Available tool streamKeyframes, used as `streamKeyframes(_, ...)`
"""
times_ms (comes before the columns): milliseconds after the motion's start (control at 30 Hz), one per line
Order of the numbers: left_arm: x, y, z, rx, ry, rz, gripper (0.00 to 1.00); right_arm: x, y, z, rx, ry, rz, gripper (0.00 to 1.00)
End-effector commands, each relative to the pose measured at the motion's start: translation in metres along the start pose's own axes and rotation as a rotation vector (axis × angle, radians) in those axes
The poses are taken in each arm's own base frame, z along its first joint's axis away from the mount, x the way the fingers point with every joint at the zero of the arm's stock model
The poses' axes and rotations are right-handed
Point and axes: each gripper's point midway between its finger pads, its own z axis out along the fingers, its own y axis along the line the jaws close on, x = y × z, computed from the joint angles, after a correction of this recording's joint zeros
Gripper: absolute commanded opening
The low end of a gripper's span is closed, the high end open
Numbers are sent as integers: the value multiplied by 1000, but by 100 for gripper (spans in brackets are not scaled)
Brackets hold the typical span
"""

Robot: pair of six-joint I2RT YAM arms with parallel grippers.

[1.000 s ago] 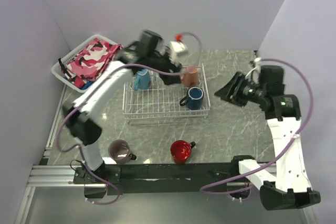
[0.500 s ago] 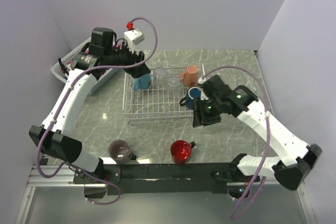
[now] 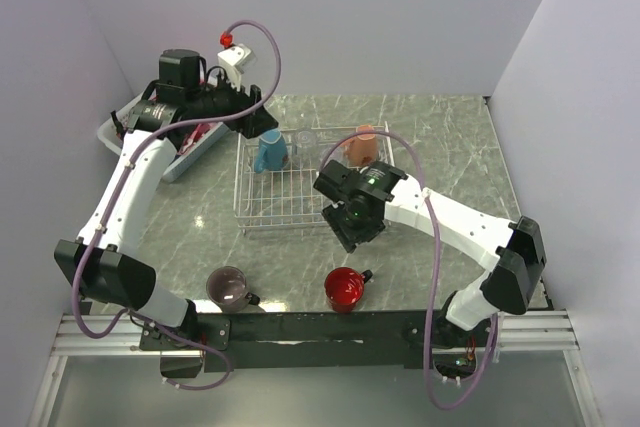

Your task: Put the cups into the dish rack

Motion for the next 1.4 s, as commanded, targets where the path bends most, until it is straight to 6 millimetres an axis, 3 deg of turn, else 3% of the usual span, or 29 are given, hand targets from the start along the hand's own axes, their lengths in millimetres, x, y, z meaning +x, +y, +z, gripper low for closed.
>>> streamKeyframes(0, -25, -4, -8, 4, -88, 23, 77, -3, 5, -7, -26, -47, -54, 57)
streamKeyframes(267, -18, 3, 0, 2, -75, 3, 77, 20, 31, -8, -172, 2, -125, 56)
streamKeyframes(400, -11, 7, 2, -19, -63, -2, 77, 35, 38, 0, -209, 26, -130, 56)
streamKeyframes(533, -6, 10, 4, -28, -53, -14, 77, 38, 43, 8, -233, 17, -142, 56)
streamKeyframes(933, -4, 4, 0, -14, -51, -25, 77, 31, 39, 46, -172, 4, -187, 55)
streamKeyframes(1367, -9, -1, -9, -22, -60, 8, 77, 8, 43, 91, -98, 24, -218, 51)
